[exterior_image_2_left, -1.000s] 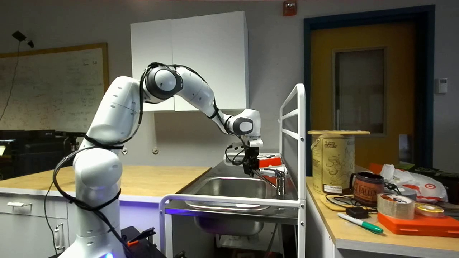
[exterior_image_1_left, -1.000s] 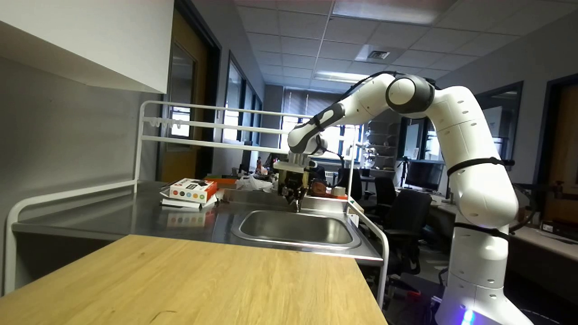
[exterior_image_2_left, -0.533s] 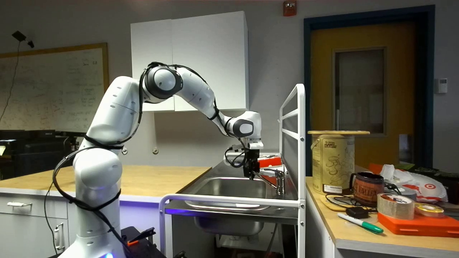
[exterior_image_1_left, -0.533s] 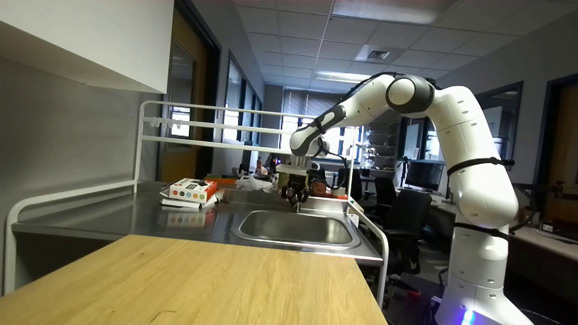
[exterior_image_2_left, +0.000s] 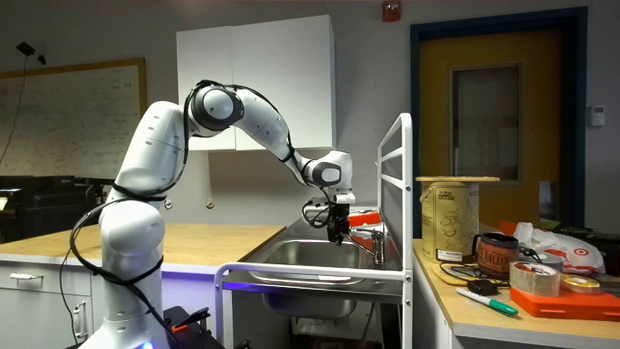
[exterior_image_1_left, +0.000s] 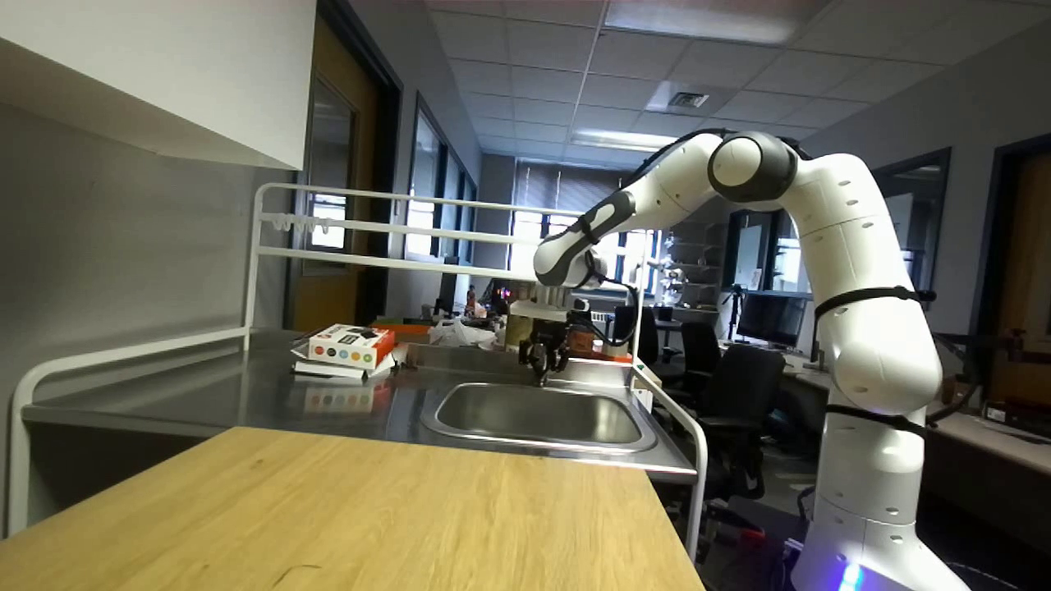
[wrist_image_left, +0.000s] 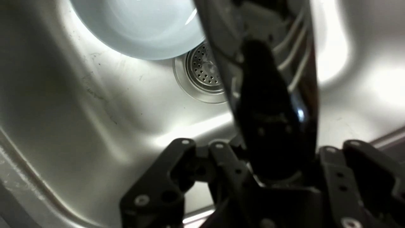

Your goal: Turn the tap nozzle to the right

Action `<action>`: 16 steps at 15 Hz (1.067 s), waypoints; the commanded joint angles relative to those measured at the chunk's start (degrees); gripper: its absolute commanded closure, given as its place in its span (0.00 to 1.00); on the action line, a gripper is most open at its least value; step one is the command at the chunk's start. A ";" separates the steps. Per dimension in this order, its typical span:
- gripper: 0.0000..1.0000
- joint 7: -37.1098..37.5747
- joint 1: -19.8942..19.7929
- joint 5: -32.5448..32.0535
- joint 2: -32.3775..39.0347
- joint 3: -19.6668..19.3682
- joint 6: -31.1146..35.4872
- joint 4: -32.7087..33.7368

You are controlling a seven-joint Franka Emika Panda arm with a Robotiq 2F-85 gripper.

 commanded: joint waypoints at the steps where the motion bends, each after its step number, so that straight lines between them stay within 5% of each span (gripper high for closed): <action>1: 0.98 -2.41 -1.09 0.44 -5.04 -0.83 0.11 -4.43; 15: 0.97 -12.82 -3.22 2.17 -7.76 -2.65 0.71 -9.00; 16: 0.83 -12.88 -3.14 2.11 -7.70 -2.66 0.62 -8.97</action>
